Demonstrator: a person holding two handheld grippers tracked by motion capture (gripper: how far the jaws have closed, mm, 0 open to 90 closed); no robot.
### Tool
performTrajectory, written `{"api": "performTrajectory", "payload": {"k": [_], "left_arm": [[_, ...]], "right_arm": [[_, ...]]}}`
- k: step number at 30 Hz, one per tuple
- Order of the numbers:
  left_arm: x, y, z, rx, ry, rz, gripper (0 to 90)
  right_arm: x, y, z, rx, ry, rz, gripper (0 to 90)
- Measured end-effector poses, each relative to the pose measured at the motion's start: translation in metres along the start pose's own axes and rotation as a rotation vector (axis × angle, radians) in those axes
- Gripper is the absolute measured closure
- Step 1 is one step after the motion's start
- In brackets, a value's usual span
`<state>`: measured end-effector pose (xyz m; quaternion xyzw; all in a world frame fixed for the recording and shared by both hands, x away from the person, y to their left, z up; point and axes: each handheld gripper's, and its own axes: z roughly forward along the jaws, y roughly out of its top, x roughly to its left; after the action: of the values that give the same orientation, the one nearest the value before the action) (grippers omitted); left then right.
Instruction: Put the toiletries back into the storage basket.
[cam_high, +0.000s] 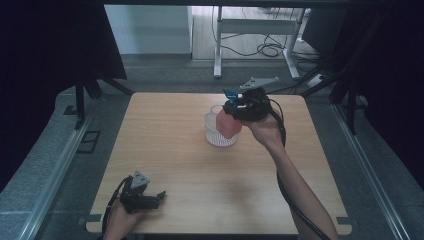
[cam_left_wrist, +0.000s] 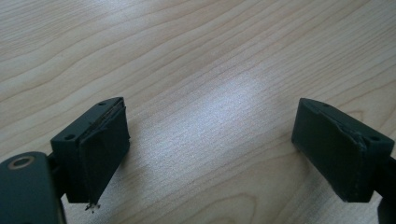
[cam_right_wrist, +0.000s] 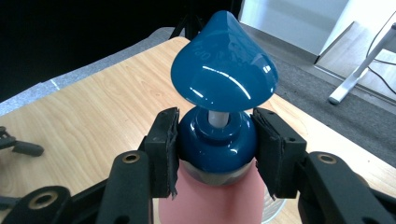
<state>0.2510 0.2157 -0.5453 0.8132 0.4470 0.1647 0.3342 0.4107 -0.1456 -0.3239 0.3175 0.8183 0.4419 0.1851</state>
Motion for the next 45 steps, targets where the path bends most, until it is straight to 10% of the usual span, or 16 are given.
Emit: {"api": "performTrajectory", "payload": {"k": [45], "left_arm": [[0.0,0.0,0.0,0.008,-0.005,0.01,10.6]], "right_arm": [[-0.025,-0.002,0.058,0.006,-0.073,0.025,52.8]]}}
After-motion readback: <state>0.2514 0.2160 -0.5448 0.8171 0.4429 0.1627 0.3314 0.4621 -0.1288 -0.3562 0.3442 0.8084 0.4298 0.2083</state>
